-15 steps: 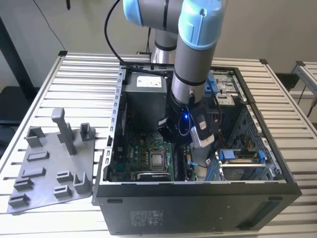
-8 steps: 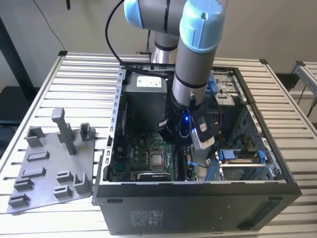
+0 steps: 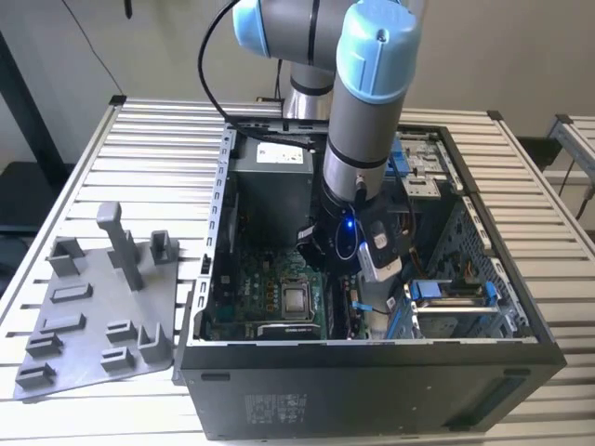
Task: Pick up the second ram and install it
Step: 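Insert the second ram into the second slot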
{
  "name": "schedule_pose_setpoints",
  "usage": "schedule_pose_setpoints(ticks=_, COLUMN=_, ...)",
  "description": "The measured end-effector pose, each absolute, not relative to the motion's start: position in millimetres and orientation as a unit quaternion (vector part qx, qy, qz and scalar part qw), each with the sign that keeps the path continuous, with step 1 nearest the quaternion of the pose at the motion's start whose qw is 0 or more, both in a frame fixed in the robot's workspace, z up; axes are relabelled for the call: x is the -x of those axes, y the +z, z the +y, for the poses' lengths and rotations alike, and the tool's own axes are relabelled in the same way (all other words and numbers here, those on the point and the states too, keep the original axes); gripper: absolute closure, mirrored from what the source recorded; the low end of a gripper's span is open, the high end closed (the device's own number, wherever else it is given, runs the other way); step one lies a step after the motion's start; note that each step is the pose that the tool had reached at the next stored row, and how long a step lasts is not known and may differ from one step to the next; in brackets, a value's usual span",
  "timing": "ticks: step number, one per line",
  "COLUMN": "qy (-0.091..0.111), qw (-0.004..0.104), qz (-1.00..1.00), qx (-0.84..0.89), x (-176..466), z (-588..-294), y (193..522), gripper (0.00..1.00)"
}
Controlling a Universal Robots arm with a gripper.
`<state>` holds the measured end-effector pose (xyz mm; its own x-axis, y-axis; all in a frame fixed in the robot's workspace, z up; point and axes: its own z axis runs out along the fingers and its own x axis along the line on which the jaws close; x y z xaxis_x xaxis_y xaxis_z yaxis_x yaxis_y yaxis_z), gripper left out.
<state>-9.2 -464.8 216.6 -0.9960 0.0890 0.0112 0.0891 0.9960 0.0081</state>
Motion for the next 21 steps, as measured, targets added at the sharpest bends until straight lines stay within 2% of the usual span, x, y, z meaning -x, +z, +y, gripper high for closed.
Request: schedule_pose_setpoints(ticks=21, qy=-0.004, qw=0.005, qz=-0.999, qx=0.036, x=9.1, z=-464.5, y=216.5, gripper=0.85)
